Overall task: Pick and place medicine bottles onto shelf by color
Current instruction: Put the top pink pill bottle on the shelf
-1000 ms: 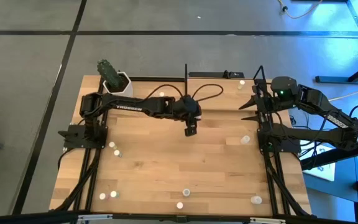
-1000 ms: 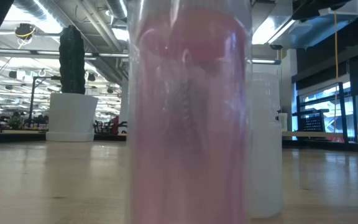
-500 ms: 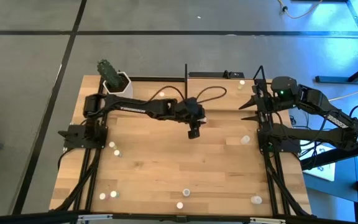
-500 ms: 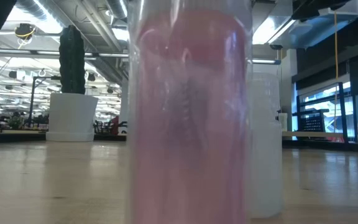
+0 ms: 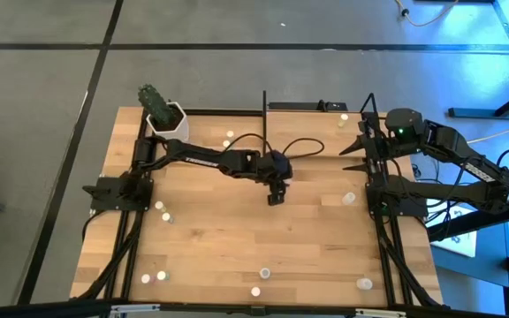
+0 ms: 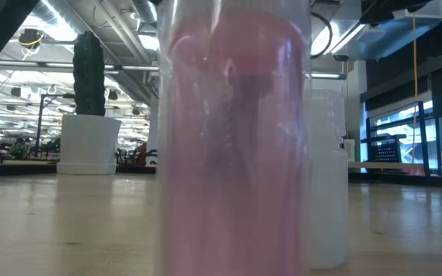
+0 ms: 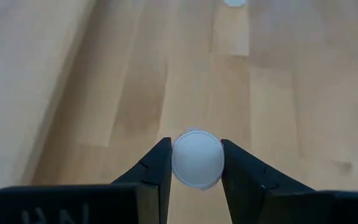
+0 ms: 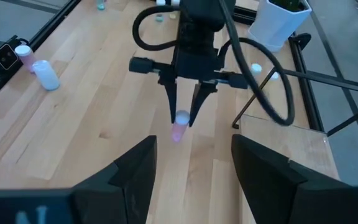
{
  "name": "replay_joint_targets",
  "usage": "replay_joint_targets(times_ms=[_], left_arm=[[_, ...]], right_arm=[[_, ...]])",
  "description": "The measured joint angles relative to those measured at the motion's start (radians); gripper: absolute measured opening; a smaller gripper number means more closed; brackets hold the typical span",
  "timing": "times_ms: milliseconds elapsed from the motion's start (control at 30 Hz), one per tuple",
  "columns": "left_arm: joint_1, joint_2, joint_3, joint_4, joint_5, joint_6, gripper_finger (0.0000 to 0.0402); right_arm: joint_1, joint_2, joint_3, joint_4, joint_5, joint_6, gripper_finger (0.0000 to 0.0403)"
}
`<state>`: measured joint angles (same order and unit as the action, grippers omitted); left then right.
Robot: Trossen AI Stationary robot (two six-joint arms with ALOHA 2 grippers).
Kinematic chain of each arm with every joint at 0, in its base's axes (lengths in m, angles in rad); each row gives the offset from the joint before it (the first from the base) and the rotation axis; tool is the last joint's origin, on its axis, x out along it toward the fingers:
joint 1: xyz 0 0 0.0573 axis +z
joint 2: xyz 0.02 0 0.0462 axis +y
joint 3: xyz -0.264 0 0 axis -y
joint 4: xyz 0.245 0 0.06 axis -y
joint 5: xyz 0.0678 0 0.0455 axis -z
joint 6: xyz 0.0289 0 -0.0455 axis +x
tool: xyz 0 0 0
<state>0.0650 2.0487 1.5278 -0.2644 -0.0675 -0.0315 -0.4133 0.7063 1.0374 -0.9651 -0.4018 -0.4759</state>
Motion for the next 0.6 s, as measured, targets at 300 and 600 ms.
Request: replay_joint_targets(times_ms=[300, 600], left_arm=[[0.002, 0.042, -0.001, -0.018, -0.003, -0.019, 0.0099], [0.0, 0.051, -0.001, -0.052, 0.003, -0.05, 0.0103]], right_arm=[[0.0, 0.0, 0.0, 0.005, 0.0, 0.0, 0.021], [0.0, 0.0, 0.001, 0.005, 0.0, 0.0, 0.021]])
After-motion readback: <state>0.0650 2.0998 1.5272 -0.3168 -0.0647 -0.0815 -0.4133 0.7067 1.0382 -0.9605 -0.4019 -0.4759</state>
